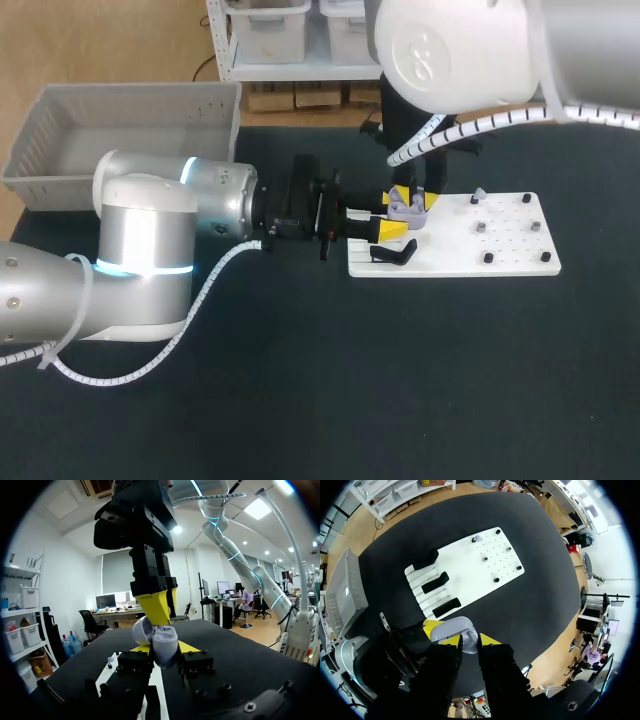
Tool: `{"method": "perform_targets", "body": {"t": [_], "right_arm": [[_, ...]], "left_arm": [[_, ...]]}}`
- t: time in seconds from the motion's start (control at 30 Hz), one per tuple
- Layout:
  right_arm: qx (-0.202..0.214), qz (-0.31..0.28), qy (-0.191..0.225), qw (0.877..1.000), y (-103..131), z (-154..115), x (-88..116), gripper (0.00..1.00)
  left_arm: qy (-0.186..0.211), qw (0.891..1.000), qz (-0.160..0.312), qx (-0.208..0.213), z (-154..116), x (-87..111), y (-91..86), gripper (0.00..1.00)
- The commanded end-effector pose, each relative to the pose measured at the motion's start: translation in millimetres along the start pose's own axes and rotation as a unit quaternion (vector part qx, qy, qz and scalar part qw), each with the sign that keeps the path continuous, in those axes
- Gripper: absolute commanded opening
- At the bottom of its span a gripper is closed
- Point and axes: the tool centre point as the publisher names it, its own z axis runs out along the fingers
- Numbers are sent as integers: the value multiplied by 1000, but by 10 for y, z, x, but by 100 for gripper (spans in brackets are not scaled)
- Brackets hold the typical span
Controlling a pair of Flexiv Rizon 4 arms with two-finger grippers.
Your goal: Pick up each earbud case from the left stands, insert the matching earbuds, close the lid, and place the case in the box.
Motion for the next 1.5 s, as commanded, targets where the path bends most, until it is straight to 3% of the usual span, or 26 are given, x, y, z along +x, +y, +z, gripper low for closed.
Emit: {"method": "perform_targets", "body": {"t": [0.03,0.07,0.13,0.2,0.3,0.37,0.43,0.5,0.57,0.63,0.8,0.83,0.87,0.9,1.2,1.4,1.5], "right_arm": [[-3,1,3,1000,7,28,-15,0],[-7,0,5,1000,8,31,-15,0],[-13,0,9,1000,14,30,-5,47],[-17,-3,10,1000,9,-9,35,79],[-35,-11,13,999,-31,-98,129,82],[-58,-27,16,998,-80,-170,216,68],[-77,-49,5,996,-134,-221,268,64],[-111,-79,-20,990,-196,-285,298,61],[-169,-126,-58,976,-274,-345,298,52],[-164,-149,-99,970,-337,-367,282,55],[-191,-139,-118,964,-503,-424,48,50],[-189,-137,-125,964,-530,-436,-3,61],[-188,-136,-126,965,-551,-444,-56,51],[-190,-134,-129,964,-569,-450,-107,49],[-189,-133,-145,962,-607,-365,-510,47],[-183,-140,-134,964,-550,-186,-780,50],[-179,-146,-127,965,-489,-68,-916,62]], "left_arm": [[-1,1000,1,-2,0,5,-5,0],[-1,1000,1,-2,0,5,-5,0],[-1,1000,1,-2,0,5,-5,0],[-1,1000,1,-2,0,5,-5,0],[-1,1000,1,-2,0,5,-5,0],[-1,1000,1,-2,0,5,-5,0],[-1,1000,1,-2,0,5,-5,0],[-1,1000,1,-2,0,5,-5,0],[-1,1000,1,-2,0,5,-5,0],[-1,1000,1,-2,0,5,-5,0],[-1,1000,1,-2,0,5,-5,0],[-1,1000,1,-2,0,5,-5,0],[-1,1000,1,-2,0,5,-5,0],[-1,1000,1,-2,0,5,-5,0],[-1,1000,1,-2,0,5,-5,0],[-1,1000,1,-2,0,5,-5,0],[-1,1000,1,-2,0,5,-5,0]]}}
